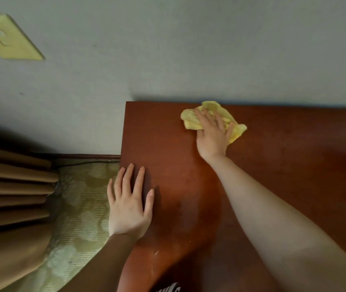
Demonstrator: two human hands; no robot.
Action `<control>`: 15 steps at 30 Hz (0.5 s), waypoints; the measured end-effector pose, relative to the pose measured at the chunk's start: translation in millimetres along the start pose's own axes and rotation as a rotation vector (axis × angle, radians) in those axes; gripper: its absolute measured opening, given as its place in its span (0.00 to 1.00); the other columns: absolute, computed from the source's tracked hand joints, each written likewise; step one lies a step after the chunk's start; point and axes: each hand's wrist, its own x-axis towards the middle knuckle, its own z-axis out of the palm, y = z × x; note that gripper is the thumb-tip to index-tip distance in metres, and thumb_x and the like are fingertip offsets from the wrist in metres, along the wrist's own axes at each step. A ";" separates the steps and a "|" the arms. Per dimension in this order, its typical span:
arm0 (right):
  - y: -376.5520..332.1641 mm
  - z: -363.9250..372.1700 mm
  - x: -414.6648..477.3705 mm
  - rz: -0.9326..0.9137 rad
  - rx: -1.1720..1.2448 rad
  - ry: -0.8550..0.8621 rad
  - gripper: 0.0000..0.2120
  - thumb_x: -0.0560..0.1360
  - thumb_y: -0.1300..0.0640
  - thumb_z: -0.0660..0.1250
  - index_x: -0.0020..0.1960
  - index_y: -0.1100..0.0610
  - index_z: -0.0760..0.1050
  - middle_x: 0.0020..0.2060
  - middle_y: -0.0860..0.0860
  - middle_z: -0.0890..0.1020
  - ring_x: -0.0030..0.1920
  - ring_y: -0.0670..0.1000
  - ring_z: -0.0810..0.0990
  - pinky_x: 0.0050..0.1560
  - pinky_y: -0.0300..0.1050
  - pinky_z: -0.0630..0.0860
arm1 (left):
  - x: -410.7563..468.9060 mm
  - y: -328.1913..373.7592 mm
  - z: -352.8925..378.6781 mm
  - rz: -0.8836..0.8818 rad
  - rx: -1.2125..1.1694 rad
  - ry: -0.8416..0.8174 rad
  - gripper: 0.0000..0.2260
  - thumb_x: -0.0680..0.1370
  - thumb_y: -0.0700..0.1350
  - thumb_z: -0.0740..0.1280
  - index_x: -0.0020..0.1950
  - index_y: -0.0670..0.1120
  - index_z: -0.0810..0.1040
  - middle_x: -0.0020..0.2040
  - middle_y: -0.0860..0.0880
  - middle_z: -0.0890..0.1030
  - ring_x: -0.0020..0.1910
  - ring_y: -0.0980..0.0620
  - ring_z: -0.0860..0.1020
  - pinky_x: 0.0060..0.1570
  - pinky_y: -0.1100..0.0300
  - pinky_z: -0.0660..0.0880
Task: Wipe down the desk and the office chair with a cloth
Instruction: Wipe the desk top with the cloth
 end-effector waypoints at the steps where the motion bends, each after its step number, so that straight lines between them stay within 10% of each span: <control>1: -10.4 5.1 -5.4 -0.072 -0.004 -0.011 0.28 0.76 0.59 0.59 0.72 0.39 0.61 0.73 0.40 0.62 0.75 0.48 0.53 0.72 0.60 0.39 | 2.0 -1.1 -0.2 -0.003 0.001 0.001 0.28 0.78 0.56 0.50 0.73 0.45 0.68 0.73 0.41 0.67 0.73 0.40 0.60 0.71 0.41 0.54; 15: 25.2 2.5 -153.1 -0.515 0.069 -0.165 0.31 0.72 0.66 0.65 0.71 0.45 0.67 0.67 0.43 0.72 0.70 0.48 0.65 0.73 0.56 0.53 | 1.3 -8.8 6.2 -0.012 -0.016 0.021 0.27 0.79 0.56 0.45 0.75 0.47 0.64 0.75 0.44 0.63 0.75 0.45 0.55 0.74 0.45 0.49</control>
